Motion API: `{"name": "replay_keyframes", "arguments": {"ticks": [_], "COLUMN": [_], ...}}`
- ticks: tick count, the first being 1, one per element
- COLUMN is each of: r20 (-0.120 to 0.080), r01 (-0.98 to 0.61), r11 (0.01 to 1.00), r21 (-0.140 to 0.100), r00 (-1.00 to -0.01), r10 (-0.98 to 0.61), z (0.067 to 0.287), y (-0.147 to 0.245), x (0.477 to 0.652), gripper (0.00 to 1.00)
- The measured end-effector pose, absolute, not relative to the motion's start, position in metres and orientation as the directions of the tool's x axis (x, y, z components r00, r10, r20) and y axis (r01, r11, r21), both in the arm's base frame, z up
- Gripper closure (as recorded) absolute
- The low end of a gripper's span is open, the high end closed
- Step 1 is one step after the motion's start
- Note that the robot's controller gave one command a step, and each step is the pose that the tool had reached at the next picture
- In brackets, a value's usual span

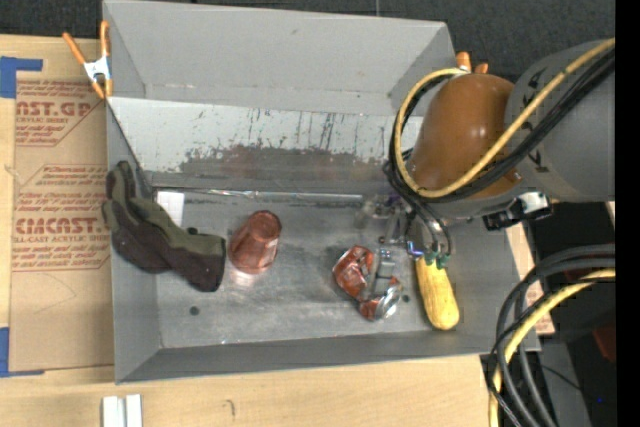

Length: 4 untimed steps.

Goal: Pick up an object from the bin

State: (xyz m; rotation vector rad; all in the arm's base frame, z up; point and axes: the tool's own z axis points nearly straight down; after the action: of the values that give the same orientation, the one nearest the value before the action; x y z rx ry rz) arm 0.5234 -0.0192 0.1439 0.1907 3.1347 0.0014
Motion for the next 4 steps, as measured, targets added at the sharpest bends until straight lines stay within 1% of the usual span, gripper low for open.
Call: {"name": "replay_keyframes", "arguments": {"ticks": [1,2,3,4], "r20": [-0.001,-0.001,0.007,-0.001], "r01": [-0.066,-0.066,-0.093,-0.139], "r11": [0.998,0.998,0.996,0.990], "r21": [0.002,0.002,0.001,0.002], "r00": [-0.998,-0.998,-0.996,-0.990], "r10": [-0.066,-0.066,-0.093,-0.139], "z": [0.069,0.069,0.121,0.077], "y": [-0.028,-0.028,-0.010,0.011], "x": [0.531,0.531,0.526,0.532], "gripper": [1.00,1.00,1.00,0.00]}}
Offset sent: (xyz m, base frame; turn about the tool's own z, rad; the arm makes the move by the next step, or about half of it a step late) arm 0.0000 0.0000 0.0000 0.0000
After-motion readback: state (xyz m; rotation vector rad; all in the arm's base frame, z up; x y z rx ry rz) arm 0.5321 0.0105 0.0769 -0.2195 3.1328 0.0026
